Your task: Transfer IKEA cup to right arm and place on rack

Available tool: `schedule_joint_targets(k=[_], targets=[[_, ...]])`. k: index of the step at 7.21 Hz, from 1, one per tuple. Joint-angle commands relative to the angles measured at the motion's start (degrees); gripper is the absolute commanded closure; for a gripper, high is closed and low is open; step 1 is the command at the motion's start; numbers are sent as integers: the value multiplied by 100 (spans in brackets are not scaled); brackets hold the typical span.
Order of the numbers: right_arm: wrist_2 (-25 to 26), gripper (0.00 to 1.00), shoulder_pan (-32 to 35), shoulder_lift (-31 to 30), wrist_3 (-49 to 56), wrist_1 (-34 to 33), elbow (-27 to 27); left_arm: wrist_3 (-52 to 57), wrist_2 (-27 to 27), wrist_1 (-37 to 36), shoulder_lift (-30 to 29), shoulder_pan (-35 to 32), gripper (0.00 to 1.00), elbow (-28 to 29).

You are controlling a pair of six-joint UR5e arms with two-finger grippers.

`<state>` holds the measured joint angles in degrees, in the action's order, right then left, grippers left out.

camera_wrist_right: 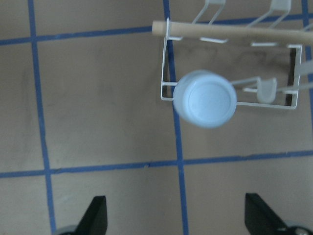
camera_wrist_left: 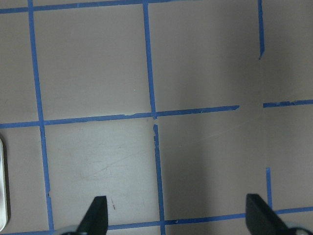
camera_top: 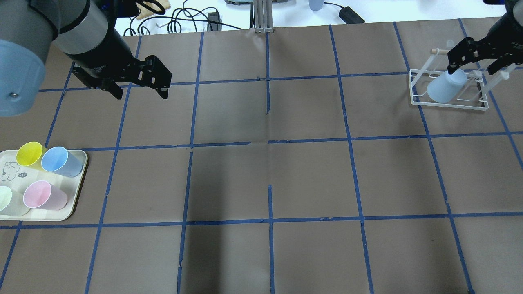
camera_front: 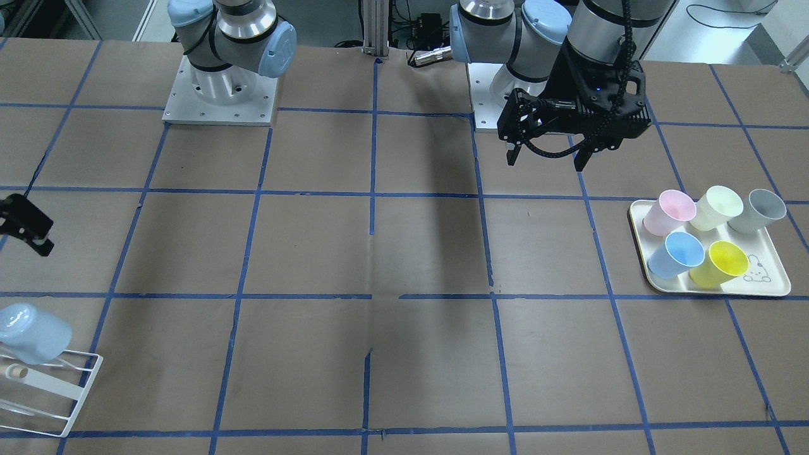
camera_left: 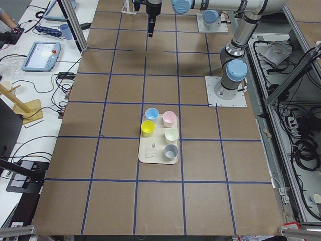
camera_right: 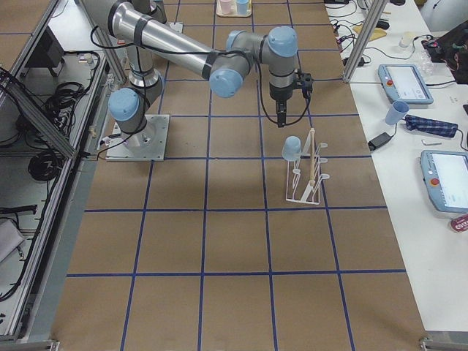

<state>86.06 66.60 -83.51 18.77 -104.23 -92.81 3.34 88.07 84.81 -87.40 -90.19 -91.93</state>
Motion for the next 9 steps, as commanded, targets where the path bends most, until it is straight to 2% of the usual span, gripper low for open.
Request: schedule_joint_targets(k=[1, 3, 5, 7, 9], targets=[[164, 0, 421, -743, -416, 1104, -9, 0, -9, 0, 3, -7, 0, 0], [577, 0, 1290, -1105, -996, 1544, -27, 0, -9, 9, 3, 2, 0, 0], [578, 0, 2047, -1132, -1690, 1757, -9, -17, -26, 9, -5, -7, 0, 17], [482, 0, 2295, -1158, -2026, 1774, -53, -9, -26, 9, 3, -7, 0, 17], [499, 0, 2244, -1133, -1965, 1783, -27, 0, -9, 0, 3, -7, 0, 0]])
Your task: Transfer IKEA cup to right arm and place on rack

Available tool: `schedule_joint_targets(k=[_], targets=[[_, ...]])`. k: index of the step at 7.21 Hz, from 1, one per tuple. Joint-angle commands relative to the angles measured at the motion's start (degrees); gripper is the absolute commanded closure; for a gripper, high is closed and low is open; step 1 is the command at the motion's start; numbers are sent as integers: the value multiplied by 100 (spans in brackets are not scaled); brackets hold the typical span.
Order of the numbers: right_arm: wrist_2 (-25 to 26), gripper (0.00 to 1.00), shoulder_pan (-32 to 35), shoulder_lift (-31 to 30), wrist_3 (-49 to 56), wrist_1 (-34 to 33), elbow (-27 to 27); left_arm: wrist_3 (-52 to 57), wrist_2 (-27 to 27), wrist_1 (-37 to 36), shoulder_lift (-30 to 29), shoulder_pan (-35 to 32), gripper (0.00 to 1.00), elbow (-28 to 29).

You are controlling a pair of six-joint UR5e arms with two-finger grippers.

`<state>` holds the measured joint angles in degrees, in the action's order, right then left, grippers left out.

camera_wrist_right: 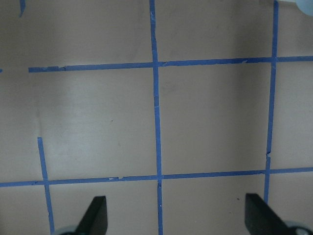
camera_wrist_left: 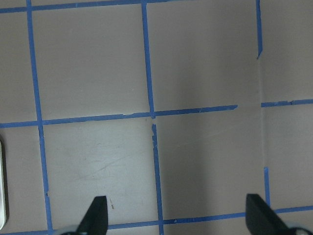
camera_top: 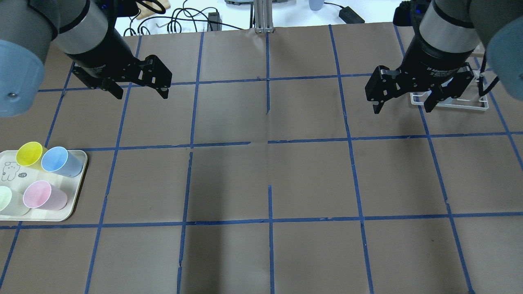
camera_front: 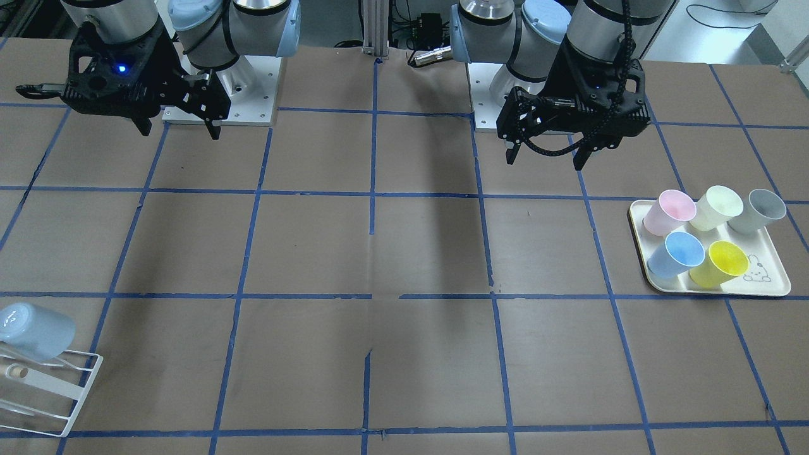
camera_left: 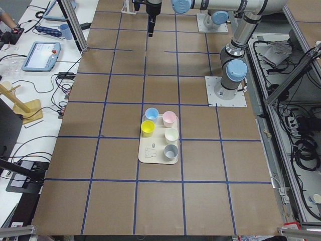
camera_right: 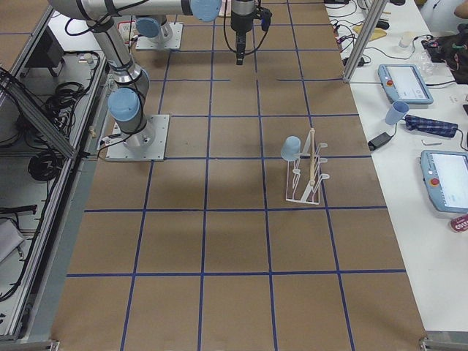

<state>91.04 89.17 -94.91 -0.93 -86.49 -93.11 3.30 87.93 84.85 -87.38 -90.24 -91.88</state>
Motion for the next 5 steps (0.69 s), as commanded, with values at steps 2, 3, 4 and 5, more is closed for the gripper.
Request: schedule_joint_targets(k=[2, 3, 4, 5], targets=[[-234, 0, -31, 16, 66, 10, -6, -75, 22, 14, -7, -2, 0, 21], [-245, 0, -40, 16, 66, 1, -23, -67, 48, 14, -7, -2, 0, 13], [-288, 0, -40, 16, 58, 1, -23, -101, -4, -12, 19, -11, 0, 21], [-280, 0, -40, 16, 58, 1, -32, -84, 5, -12, 2, -37, 0, 4]])
